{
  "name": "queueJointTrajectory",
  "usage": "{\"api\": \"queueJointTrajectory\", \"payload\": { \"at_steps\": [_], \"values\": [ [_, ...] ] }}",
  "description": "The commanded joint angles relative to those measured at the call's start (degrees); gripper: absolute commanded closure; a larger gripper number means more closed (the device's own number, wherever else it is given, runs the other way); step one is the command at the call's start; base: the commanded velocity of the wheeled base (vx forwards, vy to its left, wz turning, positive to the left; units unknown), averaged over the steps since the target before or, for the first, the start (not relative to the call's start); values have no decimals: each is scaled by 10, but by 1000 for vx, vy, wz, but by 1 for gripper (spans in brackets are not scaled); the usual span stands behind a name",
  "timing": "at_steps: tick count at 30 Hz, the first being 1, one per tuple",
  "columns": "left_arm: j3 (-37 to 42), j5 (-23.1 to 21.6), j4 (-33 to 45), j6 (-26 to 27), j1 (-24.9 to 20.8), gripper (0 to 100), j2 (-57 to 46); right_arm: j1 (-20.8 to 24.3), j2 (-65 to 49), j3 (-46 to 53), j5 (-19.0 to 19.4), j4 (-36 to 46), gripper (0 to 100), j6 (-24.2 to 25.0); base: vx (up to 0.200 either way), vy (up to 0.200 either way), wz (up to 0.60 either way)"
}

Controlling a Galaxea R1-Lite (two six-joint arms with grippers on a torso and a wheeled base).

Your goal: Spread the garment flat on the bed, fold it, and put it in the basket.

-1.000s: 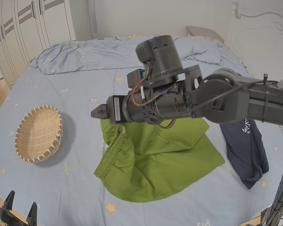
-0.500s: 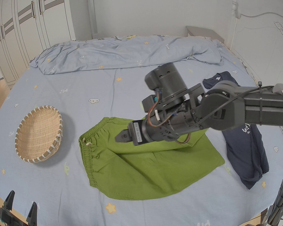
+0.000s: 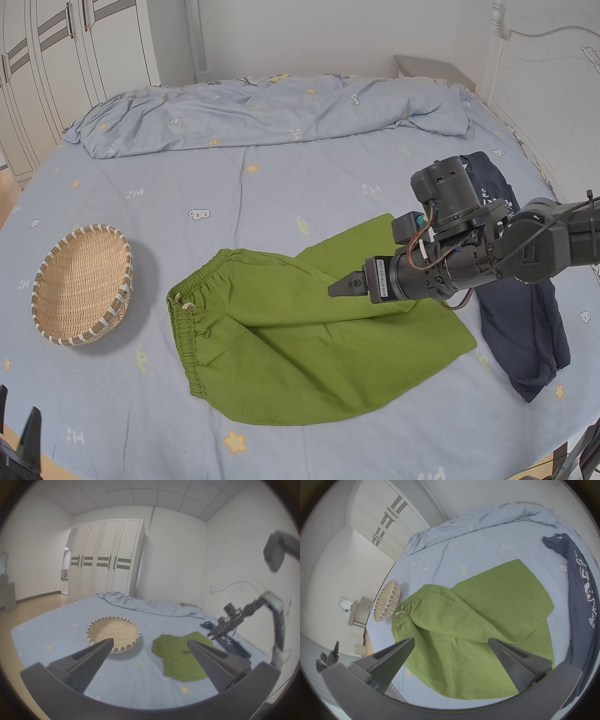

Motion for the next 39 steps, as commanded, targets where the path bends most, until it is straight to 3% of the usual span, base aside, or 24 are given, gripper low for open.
{"api": "queueJointTrajectory", "payload": {
  "at_steps": [1, 4, 5, 7, 9, 11, 15, 16, 18, 19, 21, 22, 24, 27, 31, 34, 39],
  "values": [
    [-243, -140, 141, -125, -80, 0, 203, -94, -87, 136, 35, -99, 0, 17, 0, 0, 0],
    [-226, -201, 138, -168, -132, 0, 319, -112, -105, 200, 35, -152, 0, 25, 0, 0, 0],
    [-225, -201, 137, -171, -133, 0, 324, -114, -105, 203, 35, -153, 0, 24, 0, 0, 0],
    [-221, -204, 120, -188, -150, 0, 430, -129, -114, 238, 36, -169, 0, 21, 0, 0, 0],
    [-218, -205, 98, -189, -151, 0, 499, -134, -121, 251, 35, -166, 0, 21, 0, 0, 0],
    [-214, -204, 26, -189, -140, 0, 635, -136, -132, 275, 36, -145, 0, 12, 0, 0, 0],
    [-213, -204, -71, -185, -104, 0, 755, -143, -141, 310, 38, -145, 0, -27, 0, 0, 0],
    [-206, -201, -114, -172, -102, 0, 819, -158, -142, 322, 50, -145, 0, -64, 0, 0, 0],
    [-179, -197, -162, -138, -97, 0, 876, -168, -154, 326, 87, -145, 0, -89, 0, 0, 0],
    [-166, -194, -193, -112, -91, 0, 896, -172, -163, 321, 112, -145, 0, -83, 0, 0, 0],
    [-163, -194, -203, -105, -88, 0, 902, -172, -165, 321, 120, -145, 0, -81, 0, 0, 0],
    [-141, -208, -268, -65, -56, 0, 924, -172, -183, 314, 170, -147, 0, -25, 0, 0, 0],
    [-139, -272, -294, -39, -38, 0, 945, -172, -199, 302, 215, -155, 0, 35, 0, 0, 0],
    [-137, -341, -294, 0, -21, 0, 970, -177, -203, 293, 223, -143, 0, 49, 0, 0, 0],
    [-128, -347, -296, 58, -6, 0, 1022, -183, -211, 259, 225, -114, 0, 77, 0, 0, 0],
    [-137, -353, -299, 63, 15, 0, 1041, -186, -212, 252, 225, -121, 0, 104, 0, 0, 0],
    [-175, -374, -301, 56, 6, 0, 1041, -186, -216, 260, 228, -121, 0, 104, 0, 0, 0]
  ]
}}
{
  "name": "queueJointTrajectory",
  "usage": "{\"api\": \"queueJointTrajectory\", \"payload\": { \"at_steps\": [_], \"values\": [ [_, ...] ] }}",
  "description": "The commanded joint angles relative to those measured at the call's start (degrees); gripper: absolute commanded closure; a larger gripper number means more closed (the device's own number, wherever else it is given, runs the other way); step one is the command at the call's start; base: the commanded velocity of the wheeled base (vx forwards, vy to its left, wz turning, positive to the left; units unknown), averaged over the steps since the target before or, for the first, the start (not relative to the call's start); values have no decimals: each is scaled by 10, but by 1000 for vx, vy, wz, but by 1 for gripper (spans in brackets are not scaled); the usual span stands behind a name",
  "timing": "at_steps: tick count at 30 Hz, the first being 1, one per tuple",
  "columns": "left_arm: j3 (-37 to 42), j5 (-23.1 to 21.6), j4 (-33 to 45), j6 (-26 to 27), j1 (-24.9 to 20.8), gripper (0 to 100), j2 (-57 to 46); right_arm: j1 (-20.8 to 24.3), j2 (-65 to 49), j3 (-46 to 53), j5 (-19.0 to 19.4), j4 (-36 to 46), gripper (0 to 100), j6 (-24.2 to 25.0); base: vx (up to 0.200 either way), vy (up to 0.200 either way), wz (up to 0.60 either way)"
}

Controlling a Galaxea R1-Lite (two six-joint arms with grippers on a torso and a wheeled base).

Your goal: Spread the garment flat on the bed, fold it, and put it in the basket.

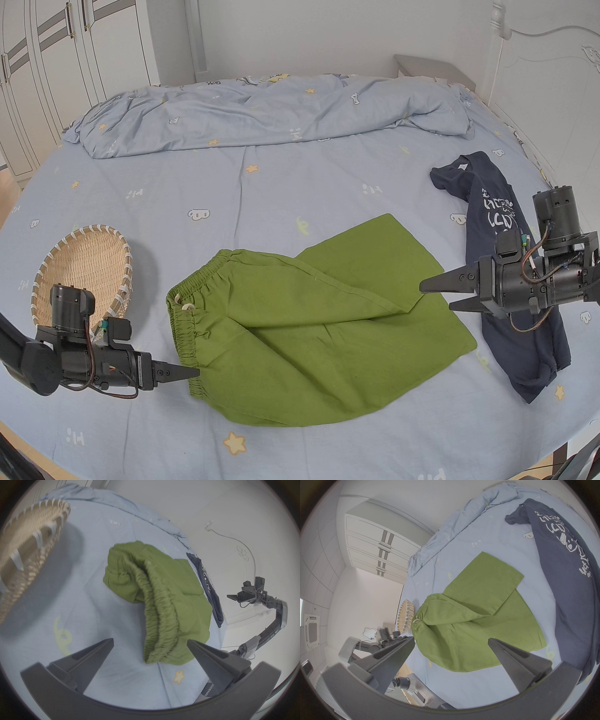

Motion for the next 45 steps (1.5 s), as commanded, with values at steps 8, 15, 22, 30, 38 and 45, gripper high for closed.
{"api": "queueJointTrajectory", "payload": {
  "at_steps": [8, 15, 22, 30, 38, 45],
  "values": [
    [-69, -96, -15, -20, 18, 0, 55, -13, -32, 0, 15, 3, 0, 16, 0, 0, 0],
    [-77, -101, -15, -23, -27, 0, 56, -12, -29, 0, 14, 2, 0, 15, 0, 0, 0],
    [-60, -106, -15, -26, -87, 0, 51, -13, -27, 0, 13, 1, 0, 14, 0, 0, 0],
    [-2, -105, -15, -25, -87, 0, 25, -13, -30, -1, 13, 1, 0, 15, 0, 0, 0],
    [31, -103, -15, -24, -66, 0, -28, -13, -30, 0, 13, 1, 0, 15, 0, 0, 0],
    [38, -104, -15, -25, -65, 0, -37, -13, -31, 0, 13, 1, 0, 15, 0, 0, 0]
  ]
}}
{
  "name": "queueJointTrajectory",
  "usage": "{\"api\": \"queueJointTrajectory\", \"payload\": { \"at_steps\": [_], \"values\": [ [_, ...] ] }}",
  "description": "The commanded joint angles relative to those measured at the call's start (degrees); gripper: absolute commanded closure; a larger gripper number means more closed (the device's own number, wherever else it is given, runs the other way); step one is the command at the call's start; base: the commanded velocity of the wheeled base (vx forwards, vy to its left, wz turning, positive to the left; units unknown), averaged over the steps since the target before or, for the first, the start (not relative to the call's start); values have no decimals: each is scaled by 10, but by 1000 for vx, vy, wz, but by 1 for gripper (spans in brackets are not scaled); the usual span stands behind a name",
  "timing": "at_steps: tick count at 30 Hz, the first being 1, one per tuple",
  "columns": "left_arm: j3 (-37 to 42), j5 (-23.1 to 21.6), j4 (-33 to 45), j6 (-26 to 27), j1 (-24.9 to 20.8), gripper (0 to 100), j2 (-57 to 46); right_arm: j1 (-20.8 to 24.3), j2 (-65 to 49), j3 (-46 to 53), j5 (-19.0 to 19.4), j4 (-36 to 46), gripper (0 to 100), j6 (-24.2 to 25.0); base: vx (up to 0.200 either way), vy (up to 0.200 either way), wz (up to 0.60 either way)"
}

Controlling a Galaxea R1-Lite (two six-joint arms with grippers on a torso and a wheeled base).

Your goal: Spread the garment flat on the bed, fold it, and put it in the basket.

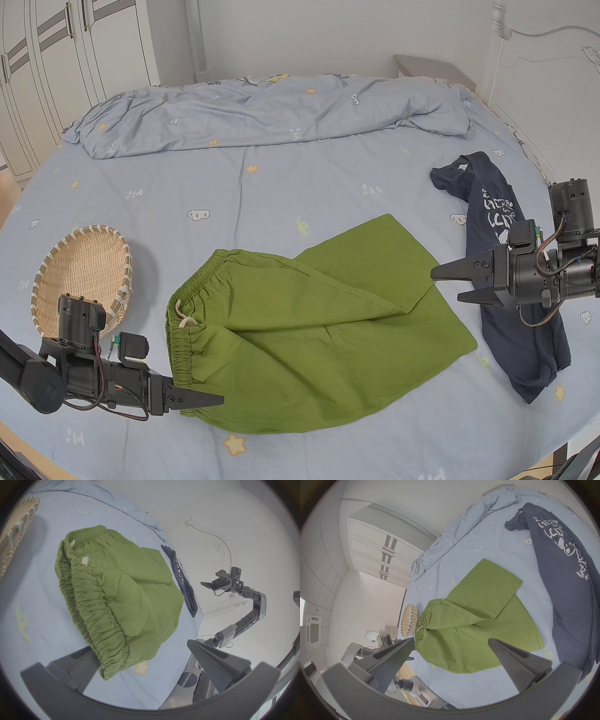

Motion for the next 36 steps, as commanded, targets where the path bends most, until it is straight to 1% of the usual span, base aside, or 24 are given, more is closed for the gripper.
{"api": "queueJointTrajectory", "payload": {
  "at_steps": [1, 8, 9, 11, 15, 16, 19, 20, 21, 22, 23, 25, 27, 31, 32, 33, 34, 36],
  "values": [
    [3, 0, 0, 0, 1, 0, -13, 0, 0, 0, 0, 0, 0, 0, 0, 0, 0],
    [10, 1, 0, 0, 2, 0, -11, -2, 2, 0, -1, 0, 0, 0, 0, 0, 0],
    [11, 1, 0, 0, 2, 100, -12, -2, 2, 0, -1, 0, 0, 0, 0, 0, 0],
    [17, 1, 0, 0, 2, 100, -14, -3, 2, 0, 0, 0, 0, 0, 0, 0, 0],
    [24, 2, 0, 1, 6, 100, -16, -22, 11, -4, 1, 0, 0, -3, 0, 0, 0],
    [32, 2, 0, 1, 16, 100, -15, -37, 27, -7, 2, 0, 0, -4, 0, 0, 0],
    [36, 2, 0, 1, 23, 100, -13, -68, 38, -4, 3, 0, 0, -28, 0, 0, 0],
    [37, 2, 0, 1, 23, 100, -13, -70, 39, -4, 4, 0, 0, -32, 0, 0, 0],
    [41, 2, 0, 1, 29, 100, -15, -89, 47, 0, 7, 1, 0, -50, 0, 0, 0],
    [41, 2, 0, 1, 31, 100, -15, -93, 48, 0, 9, 1, 0, -53, 0, 0, 0],
    [42, 4, 0, 1, 41, 100, -18, -112, 53, 1, 28, 7, 0, -60, 0, 0, 0],
    [43, 6, 1, 1, 56, 100, -25, -137, 66, 0, 59, 8, 0, -61, 0, 0, 0],
    [47, 6, 1, 1, 71, 100, -29, -154, 85, 0, 79, 13, 0, -68, 0, 0, 0],
    [51, 7, 2, 1, 94, 100, -30, -160, 120, 7, 81, 27, 0, -113, 0, 0, 0],
    [51, 7, 2, 1, 107, 100, -29, -160, 129, 12, 81, 33, 0, -133, 0, 0, 0],
    [51, 7, 2, 1, 107, 100, -29, -160, 129, 12, 81, 33, 0, -133, 0, 0, 0],
    [49, 7, 2, 1, 124, 100, -30, -159, 139, 16, 82, 37, 0, -150, 0, 0, 0],
    [47, 7, 2, 1, 139, 100, -30, -157, 144, 17, 83, 40, 0, -154, 0, 0, 0]
  ]
}}
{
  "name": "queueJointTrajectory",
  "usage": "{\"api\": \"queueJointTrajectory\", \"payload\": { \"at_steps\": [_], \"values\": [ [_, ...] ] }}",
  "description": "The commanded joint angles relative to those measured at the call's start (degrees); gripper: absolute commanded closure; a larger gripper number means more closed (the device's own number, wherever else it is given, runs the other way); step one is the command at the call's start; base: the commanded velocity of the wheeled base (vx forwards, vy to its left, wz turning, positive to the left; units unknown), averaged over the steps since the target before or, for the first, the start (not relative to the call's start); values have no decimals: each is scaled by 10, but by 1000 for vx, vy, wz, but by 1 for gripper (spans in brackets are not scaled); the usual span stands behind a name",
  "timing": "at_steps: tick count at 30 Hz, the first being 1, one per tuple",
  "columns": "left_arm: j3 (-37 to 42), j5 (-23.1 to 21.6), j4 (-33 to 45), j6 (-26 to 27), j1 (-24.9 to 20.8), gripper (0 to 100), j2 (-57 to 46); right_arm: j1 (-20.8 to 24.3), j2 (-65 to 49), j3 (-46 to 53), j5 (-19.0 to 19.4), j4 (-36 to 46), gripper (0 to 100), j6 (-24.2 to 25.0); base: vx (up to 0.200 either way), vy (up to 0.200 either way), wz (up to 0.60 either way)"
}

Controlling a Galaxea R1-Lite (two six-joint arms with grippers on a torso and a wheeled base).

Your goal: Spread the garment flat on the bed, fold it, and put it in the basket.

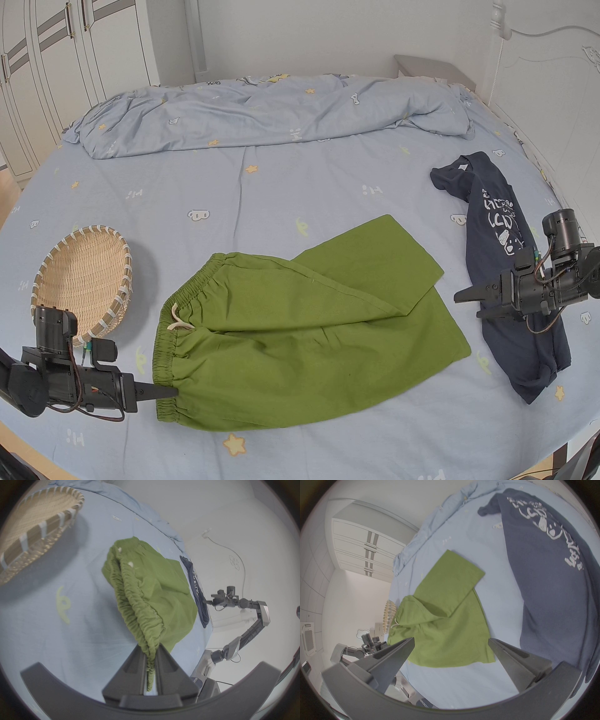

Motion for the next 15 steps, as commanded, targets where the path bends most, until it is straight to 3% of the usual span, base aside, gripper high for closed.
{"api": "queueJointTrajectory", "payload": {
  "at_steps": [1, 10, 15],
  "values": [
    [-3, 0, 0, 0, 39, 100, -3, -1, 44, 11, 2, 10, 0, -15, 0, 0, 0],
    [-1, 0, 0, 0, 39, 100, 4, 0, 88, 15, 5, 11, 0, -41, 0, 0, 0],
    [0, 0, 0, 0, 36, 100, 4, 1, 95, 20, 51, 10, 0, -42, 0, 0, 0]
  ]
}}
